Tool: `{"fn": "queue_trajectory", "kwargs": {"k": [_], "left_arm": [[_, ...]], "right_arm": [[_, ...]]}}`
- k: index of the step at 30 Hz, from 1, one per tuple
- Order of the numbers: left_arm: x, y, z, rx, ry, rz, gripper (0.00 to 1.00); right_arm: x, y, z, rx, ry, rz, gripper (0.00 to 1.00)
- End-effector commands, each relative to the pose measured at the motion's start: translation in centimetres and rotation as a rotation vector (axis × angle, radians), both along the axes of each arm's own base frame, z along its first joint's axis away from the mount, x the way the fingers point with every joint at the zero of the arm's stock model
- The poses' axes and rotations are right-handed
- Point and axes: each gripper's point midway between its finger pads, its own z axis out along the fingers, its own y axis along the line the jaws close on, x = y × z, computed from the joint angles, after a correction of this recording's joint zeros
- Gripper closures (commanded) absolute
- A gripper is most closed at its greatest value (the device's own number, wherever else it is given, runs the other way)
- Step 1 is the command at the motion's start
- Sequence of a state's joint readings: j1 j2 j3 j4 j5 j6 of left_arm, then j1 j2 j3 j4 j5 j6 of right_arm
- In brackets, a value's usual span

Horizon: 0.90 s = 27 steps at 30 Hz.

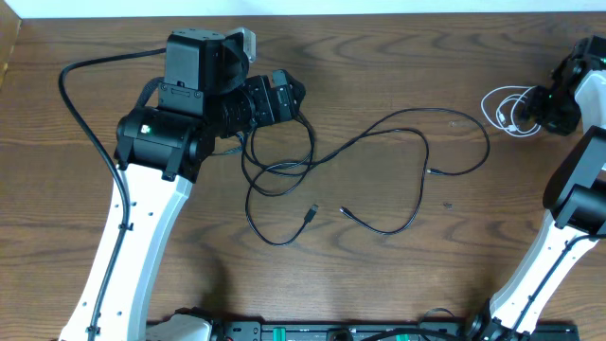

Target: Untangle cables

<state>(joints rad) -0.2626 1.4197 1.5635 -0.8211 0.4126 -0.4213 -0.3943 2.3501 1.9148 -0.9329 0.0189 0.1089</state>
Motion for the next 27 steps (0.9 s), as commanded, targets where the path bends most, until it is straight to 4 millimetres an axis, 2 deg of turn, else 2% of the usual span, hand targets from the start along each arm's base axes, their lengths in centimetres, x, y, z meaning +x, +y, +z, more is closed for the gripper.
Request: {"fn": "queue_trajectory", "kwargs": {"k": [1,6,9,12,15,19,21,27], "left_arm": [[0.1,0.2,-0.5,0.013,0.009,0.002,0.1],[0.1,0.2,-0.5,0.014,0.009,0.002,0.1],[0.1,0.2,-0.5,0.014,0.008,0.002,0.1],[0.2,0.2,-0.4,0.012,0.002,0.002,0.1],[0.3,0.2,-0.3,0.011,-0.003,0.002,0.1],[0.3,0.2,-0.3,0.011,-0.003,0.002,0.1],[0.3,0.2,-0.3,0.011,-0.003,0.003,0.1],[0.5,0.9,-0.6,0.044,-0.003,0.035,0.1]], "right_arm": [[-0.6,-3.0,-0.4,-0.146,0.031,-0.067,0.44],[-0.8,-4.1,-1.2,-0.15,0.008,-0.085,0.44],[0.1,-2.7,-1.6,-0.07,-0.032,0.028,0.43],[1.4,-0.3,-1.5,0.032,-0.098,0.193,0.41],[1.4,-0.2,-1.7,0.038,-0.098,0.193,0.4],[0.5,-1.8,-3.2,-0.022,-0.037,0.144,0.41],[0.1,-3.3,-4.5,-0.079,-0.008,0.073,0.45],[1.7,-8.2,-6.0,-0.263,-0.077,-0.095,0.42]]}}
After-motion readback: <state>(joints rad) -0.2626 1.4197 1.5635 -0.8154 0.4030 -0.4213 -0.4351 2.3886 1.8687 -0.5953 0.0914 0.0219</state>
